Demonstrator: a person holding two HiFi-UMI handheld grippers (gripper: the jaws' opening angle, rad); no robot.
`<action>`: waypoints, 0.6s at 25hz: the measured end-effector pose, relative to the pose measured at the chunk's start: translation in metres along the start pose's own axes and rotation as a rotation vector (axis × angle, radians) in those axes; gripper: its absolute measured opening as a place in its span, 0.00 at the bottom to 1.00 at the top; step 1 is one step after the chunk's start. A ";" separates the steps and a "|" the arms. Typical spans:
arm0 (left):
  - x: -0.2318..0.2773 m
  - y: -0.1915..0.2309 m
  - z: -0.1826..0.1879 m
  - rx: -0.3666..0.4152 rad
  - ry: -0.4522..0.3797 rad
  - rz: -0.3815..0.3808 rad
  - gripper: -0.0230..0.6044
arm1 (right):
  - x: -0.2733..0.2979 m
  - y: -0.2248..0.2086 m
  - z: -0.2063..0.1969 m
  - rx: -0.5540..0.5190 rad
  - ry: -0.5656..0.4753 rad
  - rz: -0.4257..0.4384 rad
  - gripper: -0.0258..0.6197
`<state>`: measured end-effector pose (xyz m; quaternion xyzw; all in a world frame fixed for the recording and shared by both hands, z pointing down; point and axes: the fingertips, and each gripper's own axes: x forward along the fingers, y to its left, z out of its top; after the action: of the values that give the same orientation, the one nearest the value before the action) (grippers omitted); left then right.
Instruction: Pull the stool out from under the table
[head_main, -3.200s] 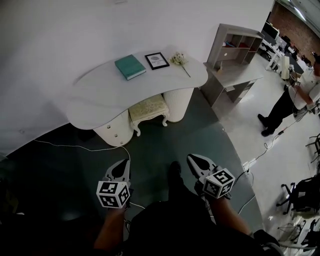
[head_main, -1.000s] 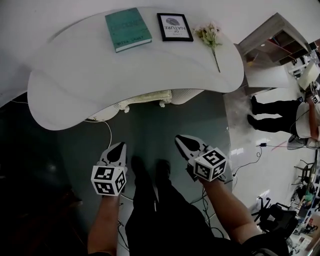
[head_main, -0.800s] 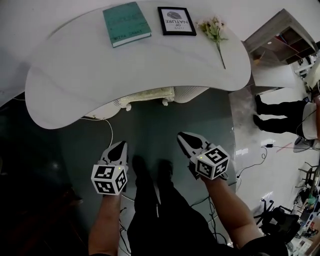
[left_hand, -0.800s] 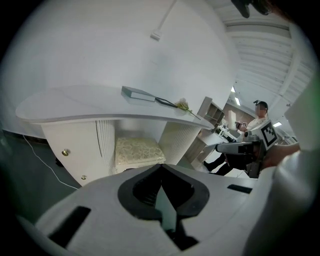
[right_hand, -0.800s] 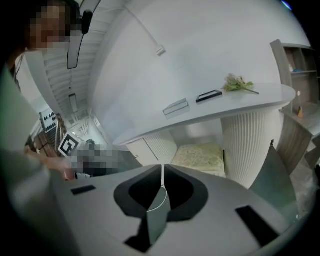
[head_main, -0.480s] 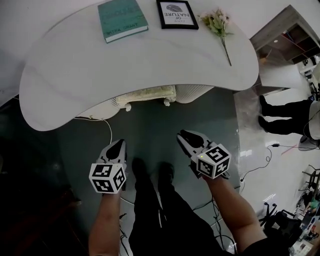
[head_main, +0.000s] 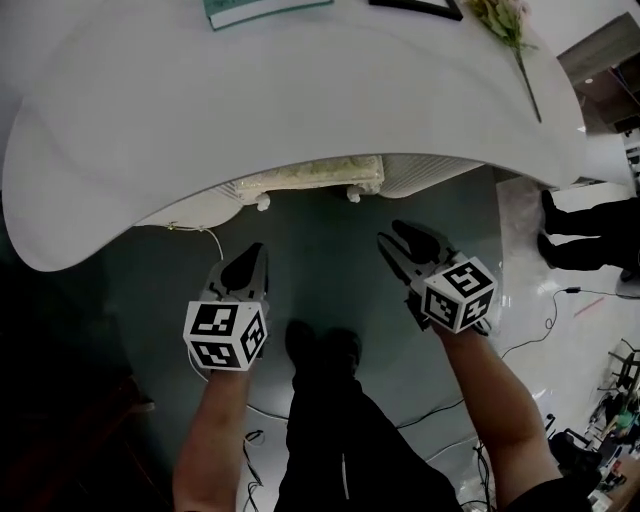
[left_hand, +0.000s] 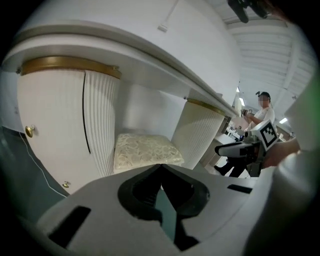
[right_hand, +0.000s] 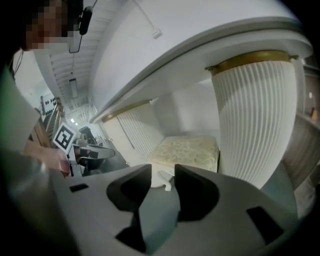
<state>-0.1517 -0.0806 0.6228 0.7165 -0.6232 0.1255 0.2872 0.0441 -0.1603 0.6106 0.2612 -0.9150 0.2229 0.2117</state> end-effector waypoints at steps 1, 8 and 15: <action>0.010 0.008 -0.006 0.019 0.000 0.007 0.05 | 0.014 -0.006 -0.004 -0.019 0.001 -0.004 0.27; 0.067 0.054 -0.052 -0.010 0.024 0.022 0.13 | 0.084 -0.045 -0.056 -0.152 0.108 -0.019 0.32; 0.114 0.084 -0.081 0.081 0.114 0.078 0.29 | 0.112 -0.100 -0.066 -0.156 0.126 -0.058 0.39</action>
<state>-0.1966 -0.1330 0.7703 0.6944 -0.6278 0.2023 0.2876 0.0325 -0.2458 0.7504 0.2557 -0.9066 0.1607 0.2947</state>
